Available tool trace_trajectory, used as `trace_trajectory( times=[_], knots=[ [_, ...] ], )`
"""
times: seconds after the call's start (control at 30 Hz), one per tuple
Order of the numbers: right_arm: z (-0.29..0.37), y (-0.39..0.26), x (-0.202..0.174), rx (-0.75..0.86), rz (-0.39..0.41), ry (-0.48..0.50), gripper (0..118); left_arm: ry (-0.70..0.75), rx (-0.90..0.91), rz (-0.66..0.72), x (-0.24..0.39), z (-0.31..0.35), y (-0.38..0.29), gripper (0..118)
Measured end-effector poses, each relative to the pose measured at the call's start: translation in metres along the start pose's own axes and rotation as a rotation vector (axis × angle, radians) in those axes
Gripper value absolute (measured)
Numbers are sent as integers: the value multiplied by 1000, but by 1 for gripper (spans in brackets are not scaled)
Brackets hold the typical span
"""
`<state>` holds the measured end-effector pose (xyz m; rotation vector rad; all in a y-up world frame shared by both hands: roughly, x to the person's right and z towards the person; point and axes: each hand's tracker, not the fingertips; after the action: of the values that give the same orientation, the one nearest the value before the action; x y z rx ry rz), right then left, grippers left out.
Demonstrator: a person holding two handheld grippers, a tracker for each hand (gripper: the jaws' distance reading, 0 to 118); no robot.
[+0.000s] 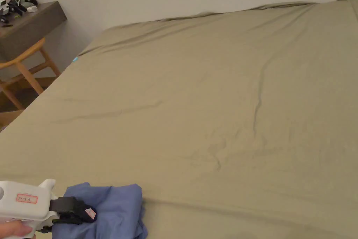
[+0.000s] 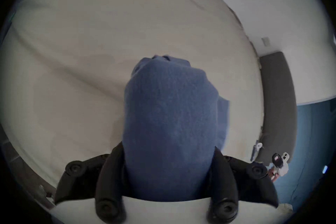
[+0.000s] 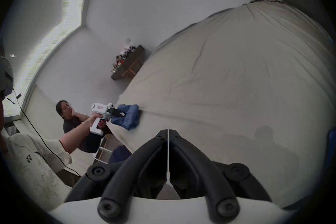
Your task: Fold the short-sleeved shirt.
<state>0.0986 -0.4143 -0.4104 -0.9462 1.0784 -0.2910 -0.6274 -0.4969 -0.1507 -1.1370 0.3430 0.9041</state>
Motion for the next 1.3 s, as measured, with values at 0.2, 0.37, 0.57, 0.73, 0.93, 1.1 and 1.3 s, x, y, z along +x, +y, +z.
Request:
trace_trajectory(
  times=[0.2, 0.37, 0.57, 0.73, 0.93, 1.1, 1.3],
  knots=[
    [0, 5, -4, -6, 10, -3, 4, 26, 13, 81, 3, -18, -4, 51],
    [-6, 8, -12, -12, 59, -23, 4, 306, 71, -51, 43, -7, -16, 113],
    [5, 24, -23, 53, 196, -235, 4, 259, 379, -124, 63, 65, -1, 73],
    [34, 65, -36, 245, 243, -364, 4, 372, 658, -448, 186, 124, -22, 9],
    [71, 138, -75, 516, 352, -605, 4, 319, 1064, -581, 341, 157, -86, 9],
    [87, 182, -123, 705, 461, -729, 4, 167, 1179, -560, 416, 153, -102, 9],
    [78, 190, -153, 759, 440, -724, 4, 89, 1193, -502, 462, 130, -129, 10]
  ],
)
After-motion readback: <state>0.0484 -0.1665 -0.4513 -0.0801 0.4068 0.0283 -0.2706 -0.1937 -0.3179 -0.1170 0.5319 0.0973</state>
